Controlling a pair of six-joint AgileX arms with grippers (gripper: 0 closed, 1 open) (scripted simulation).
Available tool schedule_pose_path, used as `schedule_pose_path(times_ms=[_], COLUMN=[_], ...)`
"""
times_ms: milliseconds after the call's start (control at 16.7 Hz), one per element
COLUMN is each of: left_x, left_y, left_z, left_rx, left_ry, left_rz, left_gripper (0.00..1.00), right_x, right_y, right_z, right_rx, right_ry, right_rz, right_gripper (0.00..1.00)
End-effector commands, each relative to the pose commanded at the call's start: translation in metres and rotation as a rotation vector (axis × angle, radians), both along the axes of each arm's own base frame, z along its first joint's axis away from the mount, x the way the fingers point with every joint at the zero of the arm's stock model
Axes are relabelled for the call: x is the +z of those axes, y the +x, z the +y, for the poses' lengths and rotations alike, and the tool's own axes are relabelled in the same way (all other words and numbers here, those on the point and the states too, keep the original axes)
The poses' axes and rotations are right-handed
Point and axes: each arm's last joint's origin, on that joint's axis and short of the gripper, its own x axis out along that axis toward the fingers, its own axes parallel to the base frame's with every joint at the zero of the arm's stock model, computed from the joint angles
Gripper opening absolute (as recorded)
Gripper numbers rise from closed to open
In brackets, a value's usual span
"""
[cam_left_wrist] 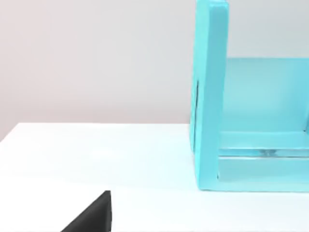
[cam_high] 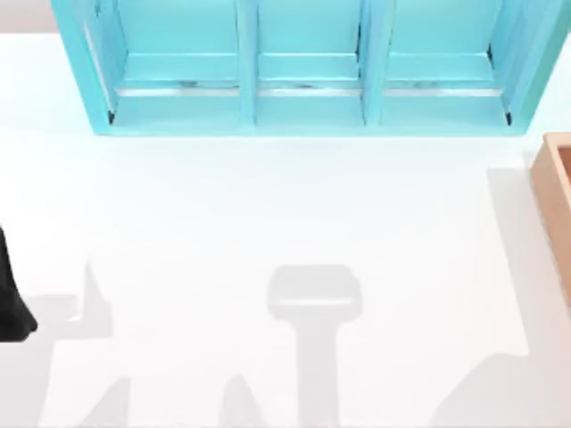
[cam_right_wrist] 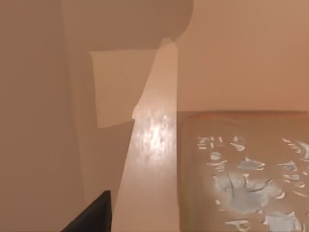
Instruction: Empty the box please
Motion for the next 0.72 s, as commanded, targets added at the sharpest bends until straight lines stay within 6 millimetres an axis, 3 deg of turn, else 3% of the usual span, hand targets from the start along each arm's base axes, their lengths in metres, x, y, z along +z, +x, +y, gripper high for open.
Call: schedule_pose_path(times_ms=[120,720], left_x=[0.0,0.0], left_y=[0.0,0.0], left_z=[0.0,0.0], left_rx=[0.0,0.0], left_ry=[0.0,0.0], left_rz=[0.0,0.0], left_gripper=[1.0,1.0], right_x=[0.0,0.0], right_y=[0.0,0.0], right_z=[0.0,0.0], right_rx=[0.0,0.0], right_ry=[0.0,0.0], right_rz=[0.0,0.0], right_gripper=[1.0,0.25])
